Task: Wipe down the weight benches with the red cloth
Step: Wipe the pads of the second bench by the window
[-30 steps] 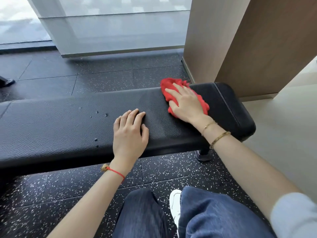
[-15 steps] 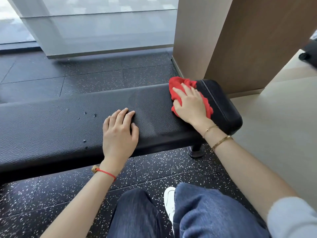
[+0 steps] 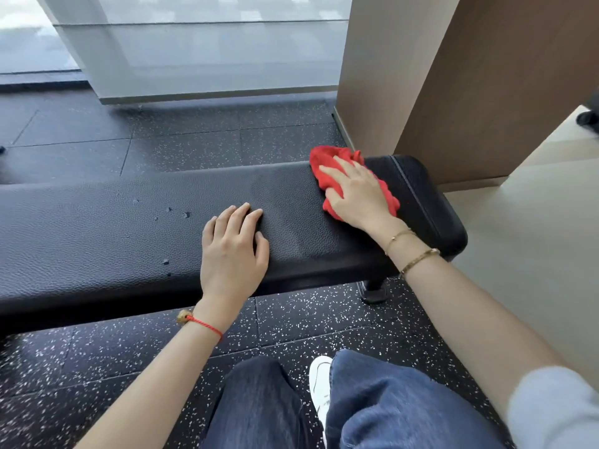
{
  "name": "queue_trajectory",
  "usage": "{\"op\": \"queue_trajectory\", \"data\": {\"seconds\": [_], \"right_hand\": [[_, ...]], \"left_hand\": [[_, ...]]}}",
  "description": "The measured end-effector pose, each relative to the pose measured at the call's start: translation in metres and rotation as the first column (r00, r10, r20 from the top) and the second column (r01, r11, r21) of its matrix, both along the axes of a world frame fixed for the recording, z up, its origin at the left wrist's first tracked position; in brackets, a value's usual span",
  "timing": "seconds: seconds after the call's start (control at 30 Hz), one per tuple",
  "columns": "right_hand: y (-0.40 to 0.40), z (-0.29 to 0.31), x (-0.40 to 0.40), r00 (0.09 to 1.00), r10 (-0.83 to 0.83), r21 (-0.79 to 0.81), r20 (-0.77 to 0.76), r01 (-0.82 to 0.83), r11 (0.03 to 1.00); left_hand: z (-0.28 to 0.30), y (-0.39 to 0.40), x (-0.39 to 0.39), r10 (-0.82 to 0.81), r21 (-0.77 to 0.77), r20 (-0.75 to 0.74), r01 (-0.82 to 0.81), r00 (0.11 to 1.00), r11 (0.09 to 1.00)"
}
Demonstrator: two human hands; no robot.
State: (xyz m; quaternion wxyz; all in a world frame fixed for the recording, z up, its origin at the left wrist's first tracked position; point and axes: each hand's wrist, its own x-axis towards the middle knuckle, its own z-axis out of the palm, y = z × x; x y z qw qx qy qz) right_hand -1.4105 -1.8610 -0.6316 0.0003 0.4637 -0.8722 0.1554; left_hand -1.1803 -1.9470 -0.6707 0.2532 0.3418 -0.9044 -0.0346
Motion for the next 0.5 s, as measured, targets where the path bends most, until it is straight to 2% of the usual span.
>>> {"op": "queue_trajectory", "data": {"seconds": [0.1,0.23,0.3,0.37,0.5], "right_hand": [[-0.016,-0.001,0.04,0.978,0.206,-0.007,0.01,-0.206,0.979],[0.011,-0.002,0.072,0.883,0.469,-0.011,0.017,-0.469,0.883],[0.021,-0.001,0.066,0.875,0.483,-0.026,0.043,-0.482,0.876],[0.015,0.0,0.057,0.901,0.43,-0.053,0.055,-0.427,0.903],[-0.042,0.001,0.055,0.956,0.293,-0.016,0.027,-0.293,0.956]], "left_hand": [[0.004,0.001,0.001,-0.009,0.019,-0.018,0.01,1.0,1.0],[0.016,-0.001,0.015,-0.02,-0.02,-0.095,0.018,0.995,1.0],[0.024,-0.011,0.032,-0.006,-0.051,-0.133,-0.001,0.991,0.999],[0.029,-0.026,0.057,0.034,-0.081,-0.138,-0.046,0.99,0.996],[0.029,-0.065,0.111,0.164,-0.087,-0.11,-0.174,0.98,0.981]]}}
